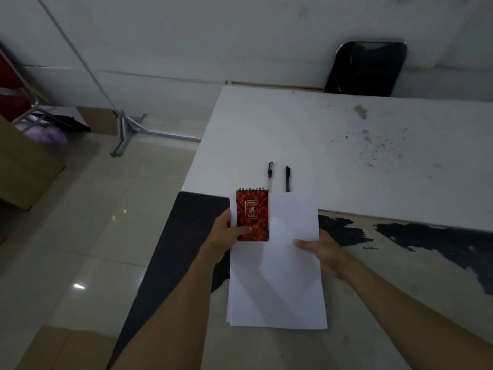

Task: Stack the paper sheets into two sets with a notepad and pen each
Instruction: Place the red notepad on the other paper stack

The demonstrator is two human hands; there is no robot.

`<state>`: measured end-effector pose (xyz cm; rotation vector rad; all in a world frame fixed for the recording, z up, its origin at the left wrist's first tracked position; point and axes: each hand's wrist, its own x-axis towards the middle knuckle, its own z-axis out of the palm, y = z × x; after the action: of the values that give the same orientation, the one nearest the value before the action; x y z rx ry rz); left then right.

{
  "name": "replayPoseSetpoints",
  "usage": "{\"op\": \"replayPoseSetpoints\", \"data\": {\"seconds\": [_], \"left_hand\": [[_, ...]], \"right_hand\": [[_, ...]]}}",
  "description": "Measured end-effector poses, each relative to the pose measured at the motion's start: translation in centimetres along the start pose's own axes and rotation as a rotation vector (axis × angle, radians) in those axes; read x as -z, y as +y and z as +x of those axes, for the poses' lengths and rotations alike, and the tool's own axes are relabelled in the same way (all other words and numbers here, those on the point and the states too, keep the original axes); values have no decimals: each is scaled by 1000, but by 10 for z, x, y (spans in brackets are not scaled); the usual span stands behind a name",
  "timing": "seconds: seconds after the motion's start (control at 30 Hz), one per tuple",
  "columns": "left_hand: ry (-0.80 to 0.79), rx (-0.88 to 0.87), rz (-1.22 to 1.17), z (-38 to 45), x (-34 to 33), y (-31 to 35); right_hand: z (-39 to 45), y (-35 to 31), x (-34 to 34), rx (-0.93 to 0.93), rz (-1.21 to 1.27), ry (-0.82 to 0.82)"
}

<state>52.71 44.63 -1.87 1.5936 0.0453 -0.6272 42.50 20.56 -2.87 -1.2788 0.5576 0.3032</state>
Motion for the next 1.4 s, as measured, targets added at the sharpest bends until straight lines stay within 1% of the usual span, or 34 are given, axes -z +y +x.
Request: {"op": "replayPoseSetpoints", "data": {"seconds": [0.13,0.23,0.3,0.33,0.4,0.53,0.63,0.77,0.83,0.9,1.1,1.23,1.37,1.4], "left_hand": [[-24,-56,51,-7,-42,-2],[-45,-81,124,-12,-79,-12],[-48,-122,175,-15,-96,-19],[-73,-144,198,-19,-117,-22],[-120,-171,241,-22,-131,-26],[-234,-210,399,-32,-186,-30],[-246,-240,488,-35,-220,-39],[-302,-249,555,-39,-266,-50],[-315,-285,593,-41,-290,-50],[-324,-276,607,-41,-316,-49],[-313,-227,590,-25,-387,-49],[-238,-227,610,-18,-435,-44],[-194,-260,665,-9,-464,-42],[-184,-246,675,-5,-470,-44]], "right_hand": [[-22,-7,29,62,-183,125],[-44,-7,51,253,-335,253],[-52,-5,61,367,-476,275],[-65,-3,76,395,-539,282],[-74,-2,87,431,-642,256],[-98,9,133,433,-761,263],[-110,23,169,394,-786,291],[-123,33,220,311,-788,349],[-127,34,245,308,-795,358],[-132,31,271,314,-799,361],[-136,17,339,294,-797,372],[-131,13,383,247,-799,380],[-119,8,413,211,-801,374],[-117,8,420,200,-798,373]]}}
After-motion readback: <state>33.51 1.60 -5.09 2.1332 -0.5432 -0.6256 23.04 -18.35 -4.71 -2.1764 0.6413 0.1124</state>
